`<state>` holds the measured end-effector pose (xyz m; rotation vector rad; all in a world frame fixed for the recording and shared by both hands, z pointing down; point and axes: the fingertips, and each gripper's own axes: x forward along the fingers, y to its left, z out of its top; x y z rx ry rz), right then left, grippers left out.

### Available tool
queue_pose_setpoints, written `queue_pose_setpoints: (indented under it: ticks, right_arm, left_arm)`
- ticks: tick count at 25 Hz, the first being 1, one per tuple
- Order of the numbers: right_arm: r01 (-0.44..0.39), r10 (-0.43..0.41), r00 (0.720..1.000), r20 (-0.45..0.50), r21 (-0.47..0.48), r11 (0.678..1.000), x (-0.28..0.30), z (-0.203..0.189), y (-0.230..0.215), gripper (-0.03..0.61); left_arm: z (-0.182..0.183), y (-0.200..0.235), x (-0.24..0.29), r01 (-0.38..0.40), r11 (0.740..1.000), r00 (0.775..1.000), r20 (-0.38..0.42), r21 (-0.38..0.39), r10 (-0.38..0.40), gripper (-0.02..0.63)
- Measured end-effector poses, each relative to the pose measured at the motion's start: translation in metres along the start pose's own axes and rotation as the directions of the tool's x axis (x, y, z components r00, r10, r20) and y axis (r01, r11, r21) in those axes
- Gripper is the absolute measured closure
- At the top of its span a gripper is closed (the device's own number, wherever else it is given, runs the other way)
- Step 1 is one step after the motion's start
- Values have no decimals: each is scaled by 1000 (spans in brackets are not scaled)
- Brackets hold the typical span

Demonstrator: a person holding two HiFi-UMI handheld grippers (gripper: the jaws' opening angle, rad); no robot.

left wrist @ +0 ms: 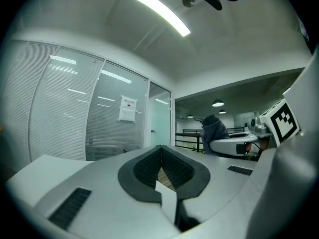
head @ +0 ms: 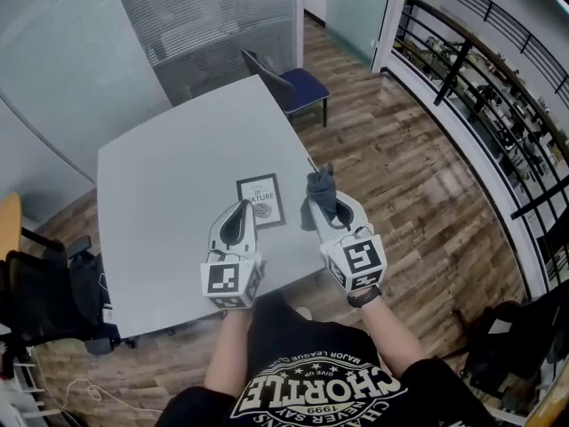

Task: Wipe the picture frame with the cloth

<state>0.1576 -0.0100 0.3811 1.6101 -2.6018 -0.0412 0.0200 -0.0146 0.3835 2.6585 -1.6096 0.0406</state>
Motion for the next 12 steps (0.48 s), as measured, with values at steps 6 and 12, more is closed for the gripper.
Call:
queue_pose_setpoints:
  ticks: [6,12]
  right_arm:
    - [22,-22,1000,10,8,1000,-14,2,-7,505]
    - [49,-49,999,-10,19,999,-19,-14,-21,505]
  left_arm:
    - [-1,-11,1,5,1000,1000,-22,1,-5,607]
    - [-35,-18,14,29,999,994,-105,-20,-31,607]
